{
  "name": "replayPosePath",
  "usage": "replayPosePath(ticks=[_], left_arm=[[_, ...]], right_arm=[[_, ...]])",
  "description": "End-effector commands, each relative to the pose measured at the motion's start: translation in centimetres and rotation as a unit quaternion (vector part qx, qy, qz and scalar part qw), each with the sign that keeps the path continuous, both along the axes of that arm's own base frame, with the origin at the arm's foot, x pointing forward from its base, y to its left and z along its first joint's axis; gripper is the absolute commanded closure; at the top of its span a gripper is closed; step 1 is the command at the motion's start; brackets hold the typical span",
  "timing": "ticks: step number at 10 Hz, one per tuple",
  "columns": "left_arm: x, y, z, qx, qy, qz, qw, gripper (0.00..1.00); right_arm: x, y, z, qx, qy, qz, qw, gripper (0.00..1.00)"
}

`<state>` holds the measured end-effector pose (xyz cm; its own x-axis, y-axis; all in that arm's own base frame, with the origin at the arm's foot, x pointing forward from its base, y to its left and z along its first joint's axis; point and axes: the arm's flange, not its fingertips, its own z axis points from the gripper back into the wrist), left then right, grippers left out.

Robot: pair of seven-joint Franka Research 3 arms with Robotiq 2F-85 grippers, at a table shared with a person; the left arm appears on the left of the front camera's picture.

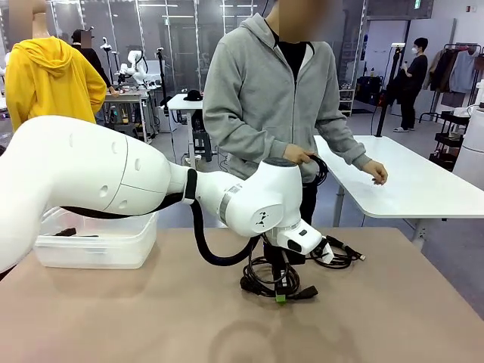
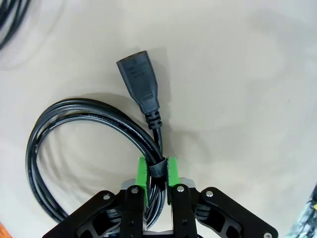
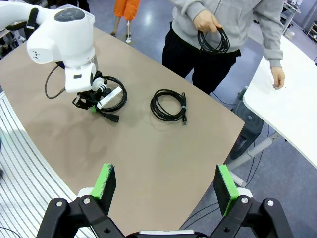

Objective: Organize and store the cables.
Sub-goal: Place the Power Cable into the Organizing box.

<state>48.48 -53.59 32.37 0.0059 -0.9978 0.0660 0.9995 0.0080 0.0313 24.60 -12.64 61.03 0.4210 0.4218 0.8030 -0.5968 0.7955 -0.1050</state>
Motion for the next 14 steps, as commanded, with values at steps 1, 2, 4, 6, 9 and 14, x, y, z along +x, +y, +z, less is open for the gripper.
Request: replayPosePath(ticks=[1, 2, 4, 6, 9, 14], left_arm=[[-0.8, 0.2, 5.1, -0.026, 0.0, -0.04, 0.999, 0.91], [-1.3, 0.3, 8.3, -0.034, -0.005, -0.058, 0.998, 0.91], [-2.3, 0.6, 12.5, -0.048, -0.007, -0.094, 0.994, 0.91], [-2.9, 0.6, 13.4, -0.056, -0.009, -0.095, 0.994, 0.91], [-2.8, -0.3, 14.4, -0.049, -0.029, -0.087, 0.995, 0.91], [-2.3, 0.6, 16.5, -0.05, -0.061, -0.129, 0.988, 0.82]], right_arm=[[0.0, -0.1, -0.1, 0.001, 0.0, 0.0, 1.0, 0.0], [0.0, -0.1, -0.1, 0.001, 0.0, 0.0, 1.0, 0.0], [0.0, -0.1, -0.1, 0.001, 0.0, 0.0, 1.0, 0.0], [0.0, -0.1, -0.1, 0.001, 0.0, 0.0, 1.0, 0.0], [0.0, -0.1, -0.1, 0.001, 0.0, 0.0, 1.0, 0.0], [0.0, -0.1, -0.1, 0.001, 0.0, 0.0, 1.0, 0.0]])
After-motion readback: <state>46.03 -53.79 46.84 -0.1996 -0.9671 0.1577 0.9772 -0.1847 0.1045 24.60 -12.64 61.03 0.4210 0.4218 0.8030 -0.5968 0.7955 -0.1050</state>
